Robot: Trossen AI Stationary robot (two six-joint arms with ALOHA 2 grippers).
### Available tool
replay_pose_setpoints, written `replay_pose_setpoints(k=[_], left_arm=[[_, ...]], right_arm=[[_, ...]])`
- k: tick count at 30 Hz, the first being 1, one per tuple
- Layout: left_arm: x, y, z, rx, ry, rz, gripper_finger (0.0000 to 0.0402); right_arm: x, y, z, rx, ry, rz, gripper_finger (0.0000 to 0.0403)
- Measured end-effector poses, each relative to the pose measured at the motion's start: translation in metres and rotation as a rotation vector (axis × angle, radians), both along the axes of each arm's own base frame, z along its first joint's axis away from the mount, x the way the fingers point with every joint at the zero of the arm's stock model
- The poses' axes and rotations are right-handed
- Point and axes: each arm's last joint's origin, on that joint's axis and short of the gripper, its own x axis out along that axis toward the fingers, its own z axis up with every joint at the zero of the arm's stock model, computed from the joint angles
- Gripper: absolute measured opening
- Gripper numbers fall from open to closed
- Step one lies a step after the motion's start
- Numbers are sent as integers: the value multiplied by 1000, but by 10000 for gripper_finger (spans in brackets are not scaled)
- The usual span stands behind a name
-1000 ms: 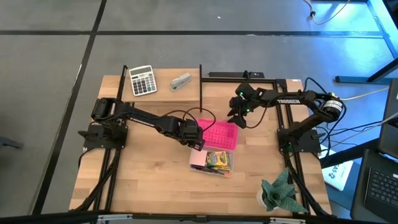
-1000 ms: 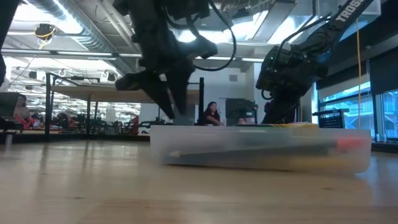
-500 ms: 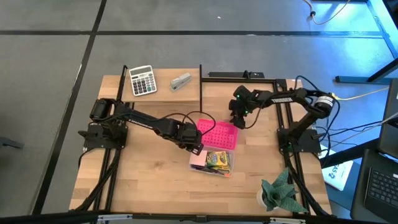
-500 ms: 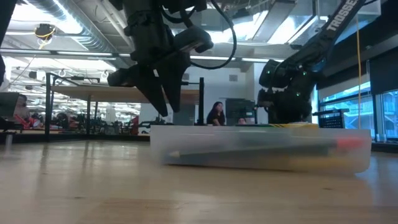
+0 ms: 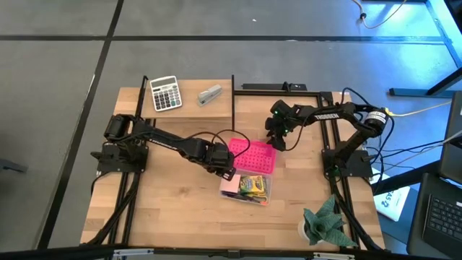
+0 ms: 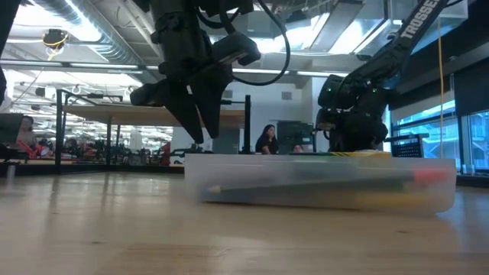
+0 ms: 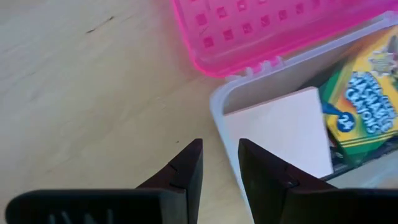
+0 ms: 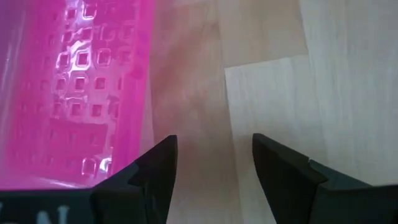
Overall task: Pack school essentials
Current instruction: Close the pink supply box
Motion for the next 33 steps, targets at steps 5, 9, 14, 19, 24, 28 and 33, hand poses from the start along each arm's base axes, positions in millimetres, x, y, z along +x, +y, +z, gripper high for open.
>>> replay_pose_setpoints(k=[5, 9, 14, 19, 24, 28, 33], left_arm=[[2, -2, 1, -2, -30, 14, 96], [4, -2, -3, 1, -22, 16, 96], [8, -5, -12, -3, -16, 10, 96], [8, -5, -12, -4, -20, 9, 96], [9, -5, -16, 0, -6, 10, 96], [12, -5, -20, 0, -12, 10, 96], [14, -6, -30, 4, 12, 10, 96]], right_arm=[[0, 0, 1, 3, -1, 1, 209], [0, 0, 1, 3, -1, 1, 209], [0, 0, 1, 3, -2, 1, 209], [0, 0, 1, 3, -3, 1, 209], [0, 0, 1, 2, -4, 1, 209], [0, 0, 1, 2, -4, 1, 209], [0, 1, 1, 8, -7, 6, 209]])
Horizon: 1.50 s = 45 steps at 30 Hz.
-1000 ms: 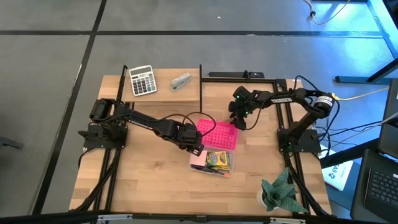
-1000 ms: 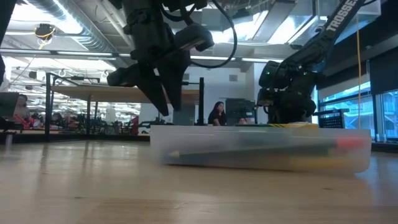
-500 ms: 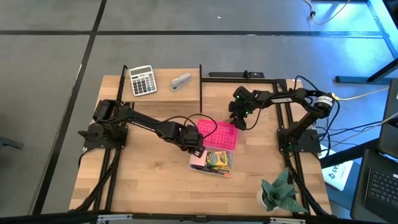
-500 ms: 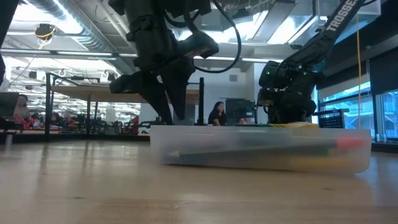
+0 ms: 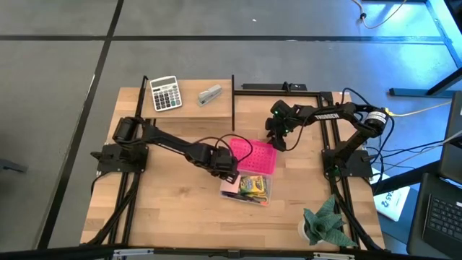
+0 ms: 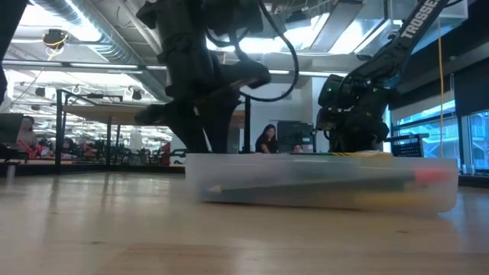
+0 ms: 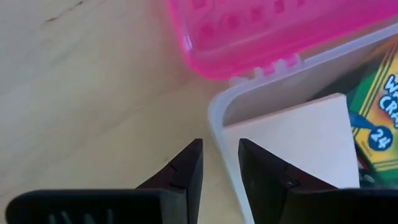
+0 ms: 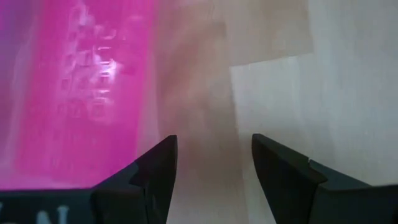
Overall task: Pack school essentials
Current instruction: Close the pink supply box
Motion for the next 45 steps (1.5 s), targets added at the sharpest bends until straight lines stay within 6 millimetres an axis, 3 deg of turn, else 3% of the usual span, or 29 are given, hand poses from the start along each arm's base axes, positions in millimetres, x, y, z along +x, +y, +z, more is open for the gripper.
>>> replay_pose_setpoints(k=[35, 45], left_arm=[[3, 5, -10, 15, 21, 51, 96], [3, 5, -10, 17, 19, 53, 96]], right_arm=[[2, 11, 8, 377, -200, 169, 209], [9, 20, 8, 374, -185, 179, 209]])
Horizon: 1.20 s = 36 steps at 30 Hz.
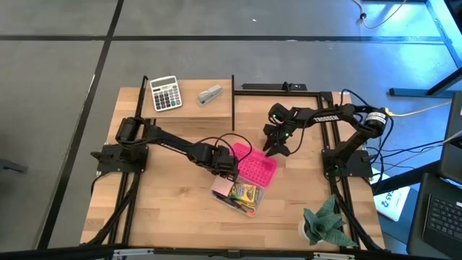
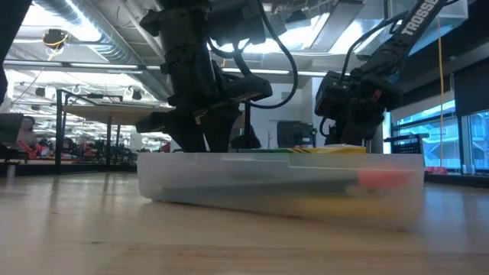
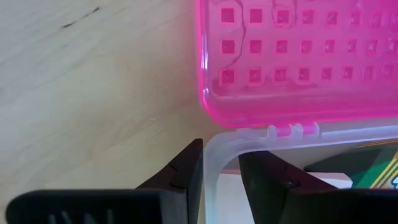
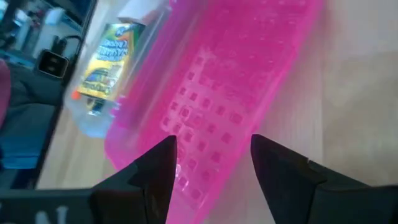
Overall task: Pack school essentials
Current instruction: Close the pink supply box
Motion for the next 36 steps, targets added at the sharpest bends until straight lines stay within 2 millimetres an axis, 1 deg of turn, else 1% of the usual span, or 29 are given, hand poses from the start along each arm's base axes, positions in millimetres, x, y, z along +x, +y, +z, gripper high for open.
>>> replay_pose_setpoints(k=[2, 6, 11, 15, 18, 26, 33, 36], left_arm=[[0, 0, 0, 0, 0, 0, 96], [0, 0, 0, 2, 0, -7, 96], [0, 0, 0, 2, 0, -8, 96], [0, 0, 0, 2, 0, -8, 96], [0, 0, 0, 2, 1, -8, 96], [0, 0, 0, 2, 0, -8, 96], [0, 0, 0, 0, 4, -13, 96], [0, 0, 0, 1, 5, -12, 96]], right_arm=[[2, 2, -1, -41, 20, -11, 209], [3, -1, -5, -235, 117, -97, 209], [2, -2, -6, -267, 149, -116, 209], [1, -1, -7, -334, 201, -135, 209], [2, 3, -9, -339, 193, -118, 209], [10, 20, -12, -385, 167, -17, 209], [13, 31, -13, -268, 119, 67, 209], [14, 32, -11, -271, 113, 69, 209]])
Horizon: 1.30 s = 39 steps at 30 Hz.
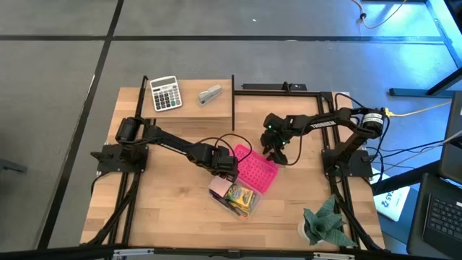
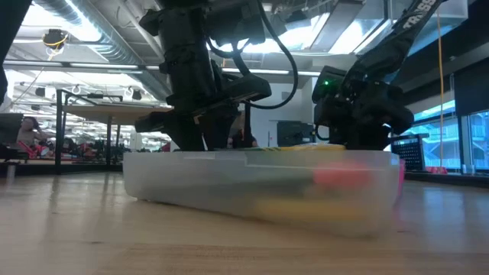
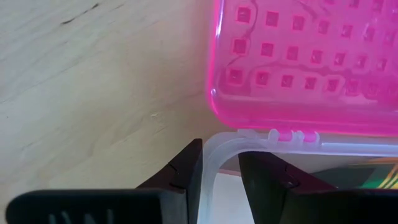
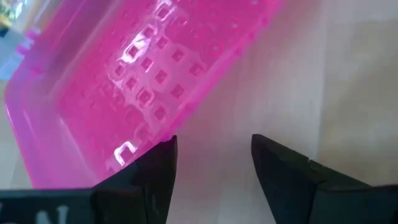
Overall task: Pack school essentials
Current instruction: Close the pink supply box
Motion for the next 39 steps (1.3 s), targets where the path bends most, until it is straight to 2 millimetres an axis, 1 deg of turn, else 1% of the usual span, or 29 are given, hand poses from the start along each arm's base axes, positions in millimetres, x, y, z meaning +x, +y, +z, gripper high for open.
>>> replay_pose_setpoints(k=[5, 11, 19, 25, 33, 39], left_arm=[[0, 0, 0, 0, 2, 1, 96], [-1, 0, 0, -2, 7, -1, 96], [-1, 1, 0, -3, 9, 2, 96], [-1, 1, -1, -3, 14, 2, 96], [-3, 3, -1, 27, 30, 12, 96], [-3, 3, -1, 28, 30, 13, 96]], right_arm=[[4, -2, 5, -7, -10, -4, 209], [12, -3, 15, 9, -20, 8, 209], [25, 2, 34, 16, -8, 40, 209], [35, 13, 48, 63, -37, 104, 209], [40, 32, 49, 72, -50, 175, 209], [44, 42, 50, 69, -74, 207, 209]])
